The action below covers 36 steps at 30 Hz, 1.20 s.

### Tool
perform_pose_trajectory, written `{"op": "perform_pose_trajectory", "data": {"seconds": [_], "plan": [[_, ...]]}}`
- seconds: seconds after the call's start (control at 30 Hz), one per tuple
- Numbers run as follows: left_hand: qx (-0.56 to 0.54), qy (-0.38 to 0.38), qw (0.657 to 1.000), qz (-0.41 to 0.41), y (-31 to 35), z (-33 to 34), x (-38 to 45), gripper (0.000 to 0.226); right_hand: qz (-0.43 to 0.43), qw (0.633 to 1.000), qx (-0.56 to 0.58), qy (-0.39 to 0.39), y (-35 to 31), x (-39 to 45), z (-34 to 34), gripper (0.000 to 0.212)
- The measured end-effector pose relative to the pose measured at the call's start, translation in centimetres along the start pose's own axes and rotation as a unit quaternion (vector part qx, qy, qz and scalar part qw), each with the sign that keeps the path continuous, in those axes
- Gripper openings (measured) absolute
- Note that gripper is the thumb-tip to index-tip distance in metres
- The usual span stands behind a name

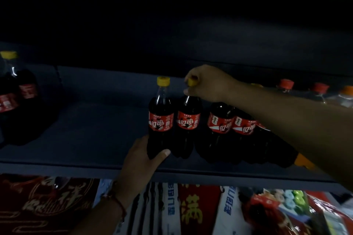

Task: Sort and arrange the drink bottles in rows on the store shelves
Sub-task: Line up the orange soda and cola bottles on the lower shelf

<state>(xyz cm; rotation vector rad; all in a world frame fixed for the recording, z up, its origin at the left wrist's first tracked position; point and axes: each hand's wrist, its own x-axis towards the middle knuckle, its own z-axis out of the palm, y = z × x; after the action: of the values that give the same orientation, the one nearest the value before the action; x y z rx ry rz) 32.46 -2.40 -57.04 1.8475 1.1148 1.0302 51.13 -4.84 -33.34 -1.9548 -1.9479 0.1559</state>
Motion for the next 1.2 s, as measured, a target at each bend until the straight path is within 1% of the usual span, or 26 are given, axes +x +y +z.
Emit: {"op": "perform_pose_trajectory", "data": {"seconds": [0.1, 0.23, 0.27, 0.33, 0.43, 0.53, 0.6, 0.67, 0.73, 0.83, 0.97, 1.07, 1.2], "plan": [[-0.005, -0.007, 1.0, -0.001, 0.5, 0.1, 0.0, 0.045, -0.002, 0.999, -0.039, -0.03, -0.3, -0.1, -0.8, 0.033], [-0.016, -0.012, 1.0, 0.004, 0.9, 0.5, 0.2, 0.043, 0.0, 0.996, -0.081, -0.042, -0.4, -0.6, -1.1, 0.035], [-0.019, -0.015, 1.0, 0.004, 0.9, 0.7, 0.2, 0.042, 0.003, 0.995, -0.093, -0.043, -0.3, -0.8, -1.1, 0.033], [-0.018, -0.015, 1.0, 0.005, 1.1, 0.9, 0.2, 0.041, 0.006, 0.992, -0.12, -0.035, 0.1, -1.0, -0.9, 0.019], [-0.024, -0.014, 1.0, 0.01, 1.4, 1.4, 0.1, 0.042, 0.009, 0.99, -0.136, -0.02, 0.4, -1.6, -0.7, 0.03], [-0.024, -0.028, 0.999, 0.014, 1.2, 1.9, 0.1, 0.049, 0.012, 0.991, -0.13, -0.013, 0.5, -1.8, -0.8, 0.017], [-0.018, -0.038, 0.999, 0.013, 1.3, 1.9, 0.1, 0.058, 0.01, 0.991, -0.132, -0.012, 0.5, -1.8, -0.8, 0.025], [-0.016, -0.048, 0.999, 0.006, 1.6, 1.6, 0.1, 0.052, 0.01, 0.993, -0.122, -0.001, 0.5, -1.8, -0.7, 0.032], [-0.002, -0.057, 0.998, -0.004, 1.9, 1.2, 0.1, 0.046, 0.006, 0.994, -0.108, 0.008, 0.6, -1.7, -0.5, 0.033], [0.013, -0.058, 0.998, 0.007, 1.9, 1.2, 0.0, 0.055, 0.005, 0.996, -0.091, 0.014, 0.9, -1.6, -0.3, 0.032], [0.012, -0.05, 0.999, 0.006, 1.9, 1.3, 0.0, 0.051, 0.005, 0.997, -0.074, 0.015, 1.0, -1.9, -0.3, 0.032], [0.012, -0.048, 0.999, 0.004, 2.0, 1.3, 0.1, 0.052, -0.003, 0.997, -0.07, 0.006, 1.0, -2.0, -0.3, 0.033], [0.021, -0.029, 0.999, 0.0, 2.3, 1.3, 0.0, 0.05, -0.021, 0.998, -0.057, 0.018, 1.3, -2.2, -0.1, 0.026]]}}
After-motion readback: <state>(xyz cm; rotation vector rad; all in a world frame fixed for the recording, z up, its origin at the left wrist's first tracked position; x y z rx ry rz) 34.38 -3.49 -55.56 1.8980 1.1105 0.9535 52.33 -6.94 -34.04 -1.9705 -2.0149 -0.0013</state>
